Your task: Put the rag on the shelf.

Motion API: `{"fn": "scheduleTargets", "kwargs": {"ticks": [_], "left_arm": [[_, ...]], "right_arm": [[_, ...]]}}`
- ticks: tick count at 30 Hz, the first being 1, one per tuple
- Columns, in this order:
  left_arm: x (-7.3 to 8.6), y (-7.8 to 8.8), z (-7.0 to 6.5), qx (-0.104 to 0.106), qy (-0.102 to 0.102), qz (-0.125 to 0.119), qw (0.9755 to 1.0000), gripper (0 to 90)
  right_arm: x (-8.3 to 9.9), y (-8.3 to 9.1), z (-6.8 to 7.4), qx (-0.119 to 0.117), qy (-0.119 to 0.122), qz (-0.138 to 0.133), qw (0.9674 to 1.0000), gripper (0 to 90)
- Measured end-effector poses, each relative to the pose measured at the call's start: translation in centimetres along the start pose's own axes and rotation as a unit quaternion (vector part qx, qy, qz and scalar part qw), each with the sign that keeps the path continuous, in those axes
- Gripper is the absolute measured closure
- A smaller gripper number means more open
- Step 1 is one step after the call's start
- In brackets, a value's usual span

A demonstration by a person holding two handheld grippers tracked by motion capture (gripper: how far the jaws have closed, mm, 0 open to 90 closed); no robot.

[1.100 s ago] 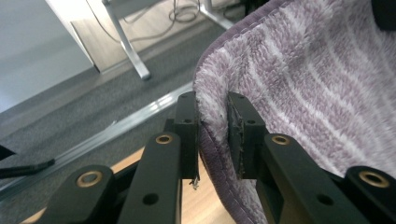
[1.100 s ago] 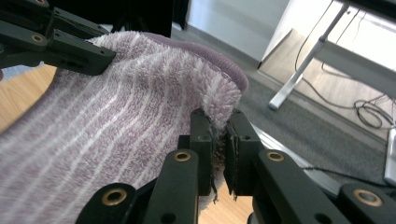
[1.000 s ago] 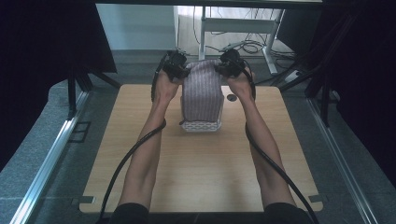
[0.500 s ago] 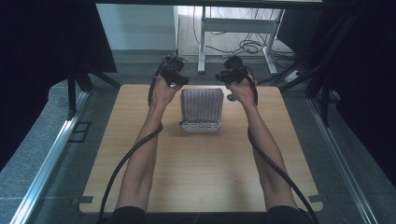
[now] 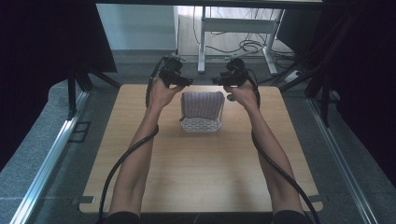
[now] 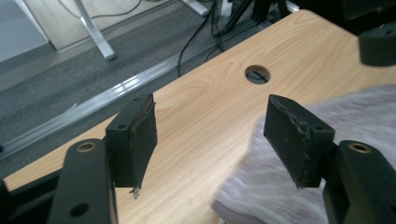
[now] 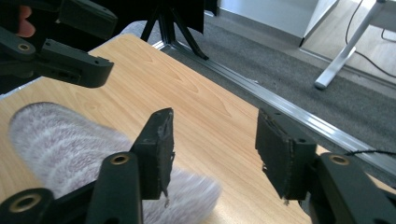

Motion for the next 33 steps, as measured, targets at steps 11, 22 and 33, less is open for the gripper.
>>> {"fn": "scheduleTargets", "kwargs": {"ticks": [11,22,33], "left_arm": [[-0.7,1.6,-1.9,0.032,-0.005,-0.013,0.9994,24.1],[0.4,3.4,-4.1,0.068,-0.004,-0.017,0.9975,14.9],[2.5,5.8,-5.9,0.077,-0.030,-0.032,0.9961,13.1]], "right_arm": [[0.0,1.4,1.6,-0.024,0.003,-0.013,0.9996,37.4],[1.5,3.0,3.7,-0.047,0.010,-0.018,0.9987,26.4],[3.7,5.0,5.5,-0.069,0.014,-0.011,0.9974,19.8]]}}
Point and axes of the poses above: each handheld gripper's, and its own axes: y roughly backward along the jaws, x roughly out of its underside, z roughly to its left, the point moved 7 cm from there along -y, roughly forward along the jaws, and after that the axes turned 11 degrees about -z, right-handed, at the moved point
